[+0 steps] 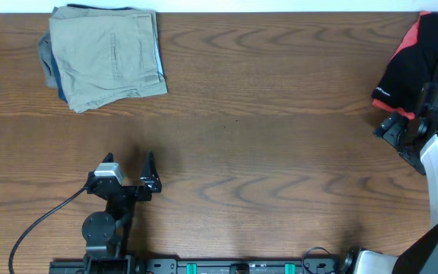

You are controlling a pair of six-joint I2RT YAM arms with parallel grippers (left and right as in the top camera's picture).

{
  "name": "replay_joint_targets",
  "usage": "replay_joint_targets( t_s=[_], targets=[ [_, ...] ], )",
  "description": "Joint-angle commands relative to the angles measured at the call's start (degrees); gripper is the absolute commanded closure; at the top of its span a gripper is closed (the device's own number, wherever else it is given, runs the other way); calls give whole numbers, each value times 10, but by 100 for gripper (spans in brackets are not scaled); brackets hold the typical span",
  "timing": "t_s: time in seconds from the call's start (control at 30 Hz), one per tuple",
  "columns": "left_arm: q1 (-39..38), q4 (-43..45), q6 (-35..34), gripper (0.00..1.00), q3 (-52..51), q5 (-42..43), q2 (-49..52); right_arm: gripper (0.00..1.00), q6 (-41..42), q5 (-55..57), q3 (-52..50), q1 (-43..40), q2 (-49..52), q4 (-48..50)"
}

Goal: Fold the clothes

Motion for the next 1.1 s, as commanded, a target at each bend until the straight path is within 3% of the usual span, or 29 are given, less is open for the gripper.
replay_joint_targets(
  t_s=[0.0, 1.07],
  targets=[
    [2, -26, 8, 2, -5, 2, -5, 1, -7, 4, 4, -3, -6, 0],
    [2, -26, 8, 2, -5, 2, -3, 1, -7, 4, 3, -3, -13, 0]
  ],
)
